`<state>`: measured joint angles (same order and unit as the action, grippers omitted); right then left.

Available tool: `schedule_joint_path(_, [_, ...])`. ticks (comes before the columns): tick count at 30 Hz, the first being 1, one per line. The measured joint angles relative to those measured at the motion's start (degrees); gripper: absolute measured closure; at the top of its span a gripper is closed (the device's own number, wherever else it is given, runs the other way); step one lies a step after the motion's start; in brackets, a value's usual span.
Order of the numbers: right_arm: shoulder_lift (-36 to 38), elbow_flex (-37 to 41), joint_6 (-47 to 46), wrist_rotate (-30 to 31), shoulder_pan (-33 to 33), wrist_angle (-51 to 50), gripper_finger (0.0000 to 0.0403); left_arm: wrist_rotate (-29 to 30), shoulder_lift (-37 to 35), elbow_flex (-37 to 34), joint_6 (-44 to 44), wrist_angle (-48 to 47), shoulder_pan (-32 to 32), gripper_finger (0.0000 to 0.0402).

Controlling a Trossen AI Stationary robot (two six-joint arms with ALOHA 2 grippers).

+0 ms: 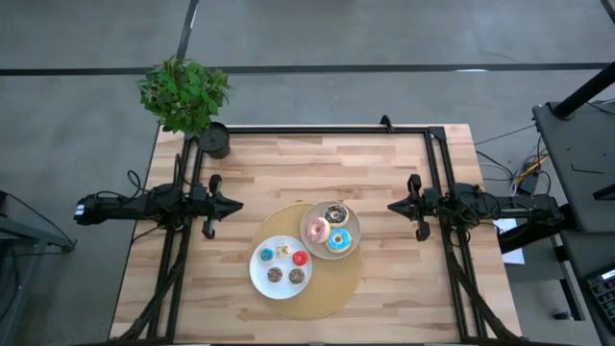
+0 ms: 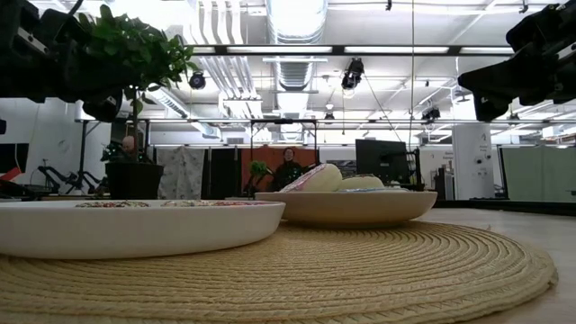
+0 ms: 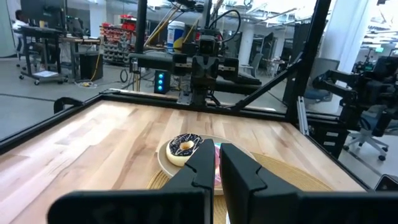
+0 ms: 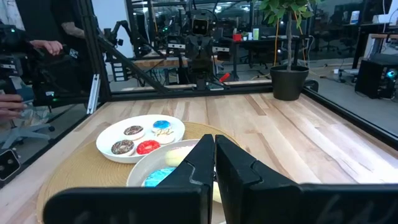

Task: Pick & Place donuts
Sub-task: Return to Home Position

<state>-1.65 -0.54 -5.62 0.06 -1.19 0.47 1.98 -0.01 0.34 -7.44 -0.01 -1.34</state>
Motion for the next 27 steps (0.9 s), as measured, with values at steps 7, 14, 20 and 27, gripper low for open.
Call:
schedule_joint_path(7, [0.0,0.0,-0.1,0.0,0.0,0.0,0.0394,0.0,0.0,0.0,0.1,0.2,0.0,0.0401])
schedule_joint_path(14, [0.0,0.0,-0.1,0.0,0.0,0.0,0.0394,0.0,0.0,0.2,0.0,1.4,0.0,0.0401])
schedule_joint_path(20, [0.0,0.0,-0.2,0.0,0.0,0.0,0.0394,0.0,0.0,0.2,0.0,1.4,0.0,0.0401])
schedule_joint_path(27, [0.0,0.0,-0.2,0.0,0.0,0.0,0.0394,0.0,0.0,0.2,0.0,1.4,0.0,0.0401])
